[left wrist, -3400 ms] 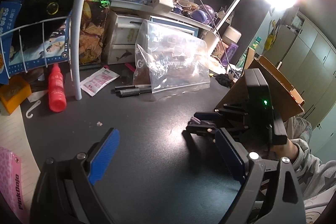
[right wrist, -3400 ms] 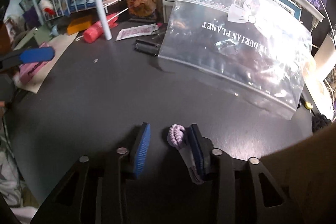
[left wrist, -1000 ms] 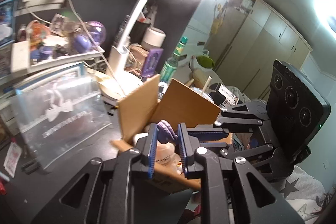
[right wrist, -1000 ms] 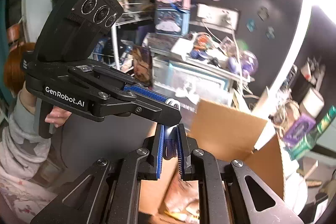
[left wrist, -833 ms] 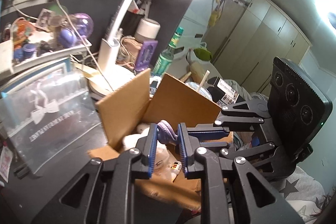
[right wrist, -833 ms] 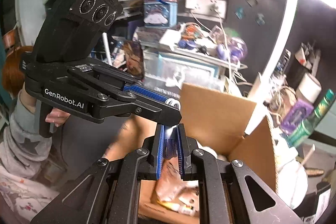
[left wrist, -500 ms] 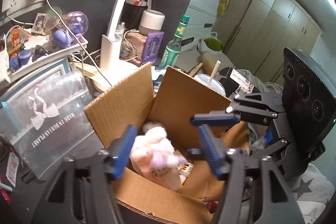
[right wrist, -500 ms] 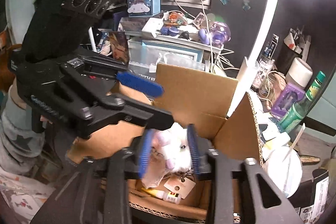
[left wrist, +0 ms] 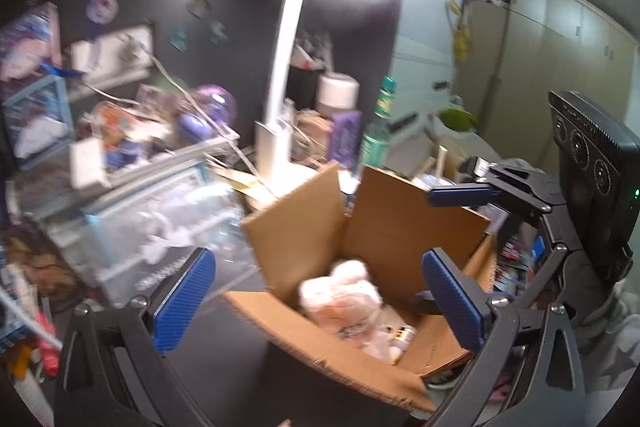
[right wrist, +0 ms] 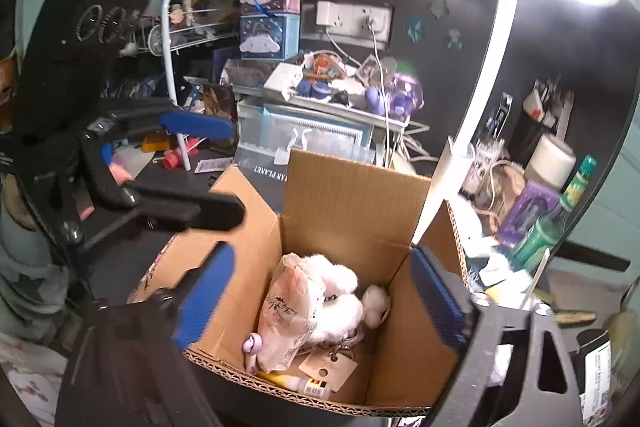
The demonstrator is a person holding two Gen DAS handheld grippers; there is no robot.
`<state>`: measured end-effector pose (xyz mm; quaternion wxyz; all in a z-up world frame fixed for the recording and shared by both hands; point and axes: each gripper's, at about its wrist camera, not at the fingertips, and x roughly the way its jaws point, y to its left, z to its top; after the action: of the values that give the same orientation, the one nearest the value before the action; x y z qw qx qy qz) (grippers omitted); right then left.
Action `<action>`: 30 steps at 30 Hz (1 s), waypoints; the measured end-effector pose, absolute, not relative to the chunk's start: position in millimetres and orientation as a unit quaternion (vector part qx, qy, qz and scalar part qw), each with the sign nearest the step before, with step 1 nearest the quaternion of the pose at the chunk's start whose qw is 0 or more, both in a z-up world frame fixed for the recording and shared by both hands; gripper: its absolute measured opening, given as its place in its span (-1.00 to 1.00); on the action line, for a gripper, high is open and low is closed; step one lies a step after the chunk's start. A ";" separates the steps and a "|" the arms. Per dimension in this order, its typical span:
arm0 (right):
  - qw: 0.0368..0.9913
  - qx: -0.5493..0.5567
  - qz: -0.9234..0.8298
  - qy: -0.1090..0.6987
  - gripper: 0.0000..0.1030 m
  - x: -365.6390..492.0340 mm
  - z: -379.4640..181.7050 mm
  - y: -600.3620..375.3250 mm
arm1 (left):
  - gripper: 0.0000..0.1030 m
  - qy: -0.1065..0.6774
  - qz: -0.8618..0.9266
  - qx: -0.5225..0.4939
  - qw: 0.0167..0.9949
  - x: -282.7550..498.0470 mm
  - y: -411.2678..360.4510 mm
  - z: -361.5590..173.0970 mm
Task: Organize objects
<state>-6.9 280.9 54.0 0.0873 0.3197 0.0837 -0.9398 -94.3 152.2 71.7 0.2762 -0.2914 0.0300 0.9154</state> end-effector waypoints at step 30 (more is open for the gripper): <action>0.109 0.227 -0.966 0.064 0.96 17.0 61.5 264.8 | 0.99 -0.009 0.985 -0.164 0.055 -3.7 100.8 71.7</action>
<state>17.0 264.8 61.5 0.1088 0.2273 0.0638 -0.9656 -3.7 100.8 71.7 0.0547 -0.1639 -0.0094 0.9849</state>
